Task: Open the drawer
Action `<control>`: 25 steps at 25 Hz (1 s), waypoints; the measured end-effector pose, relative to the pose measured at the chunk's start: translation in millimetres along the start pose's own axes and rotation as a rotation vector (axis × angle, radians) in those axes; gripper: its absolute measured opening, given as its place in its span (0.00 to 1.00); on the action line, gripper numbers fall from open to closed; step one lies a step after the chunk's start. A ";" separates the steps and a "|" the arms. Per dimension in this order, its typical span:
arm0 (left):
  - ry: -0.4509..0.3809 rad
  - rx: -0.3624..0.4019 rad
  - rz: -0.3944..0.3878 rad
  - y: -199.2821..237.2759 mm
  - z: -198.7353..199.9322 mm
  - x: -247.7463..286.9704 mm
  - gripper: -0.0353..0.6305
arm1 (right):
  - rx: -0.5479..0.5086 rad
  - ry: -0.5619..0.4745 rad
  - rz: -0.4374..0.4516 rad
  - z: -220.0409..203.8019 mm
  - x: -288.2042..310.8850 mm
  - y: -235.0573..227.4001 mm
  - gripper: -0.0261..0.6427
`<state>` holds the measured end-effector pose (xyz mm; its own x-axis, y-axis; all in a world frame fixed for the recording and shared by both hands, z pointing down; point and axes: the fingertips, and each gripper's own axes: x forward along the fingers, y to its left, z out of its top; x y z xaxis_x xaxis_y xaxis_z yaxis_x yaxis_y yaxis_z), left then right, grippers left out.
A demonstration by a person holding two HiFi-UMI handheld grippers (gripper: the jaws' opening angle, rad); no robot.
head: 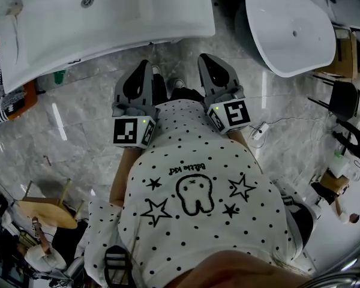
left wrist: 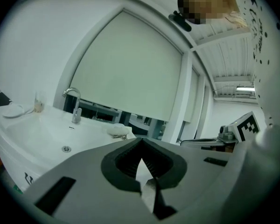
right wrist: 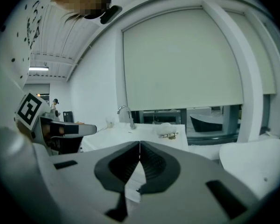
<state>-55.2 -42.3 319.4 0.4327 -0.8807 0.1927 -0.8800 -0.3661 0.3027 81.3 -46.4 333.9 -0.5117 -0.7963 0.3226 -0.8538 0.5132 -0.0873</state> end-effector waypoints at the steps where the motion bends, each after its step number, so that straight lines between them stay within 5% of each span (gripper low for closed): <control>1: 0.004 0.004 -0.006 6.8 -0.5 5.0 0.06 | 0.006 0.001 -0.007 -1.1 7.8 -0.4 0.06; 25: -0.021 -0.017 0.020 20.4 11.2 6.5 0.06 | 0.013 -0.005 -0.006 11.9 13.6 -1.6 0.06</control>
<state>-72.5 -58.9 316.4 0.4105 -0.8940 0.1796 -0.8850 -0.3432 0.3146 74.5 -61.9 327.2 -0.5070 -0.8010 0.3184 -0.8580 0.5043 -0.0977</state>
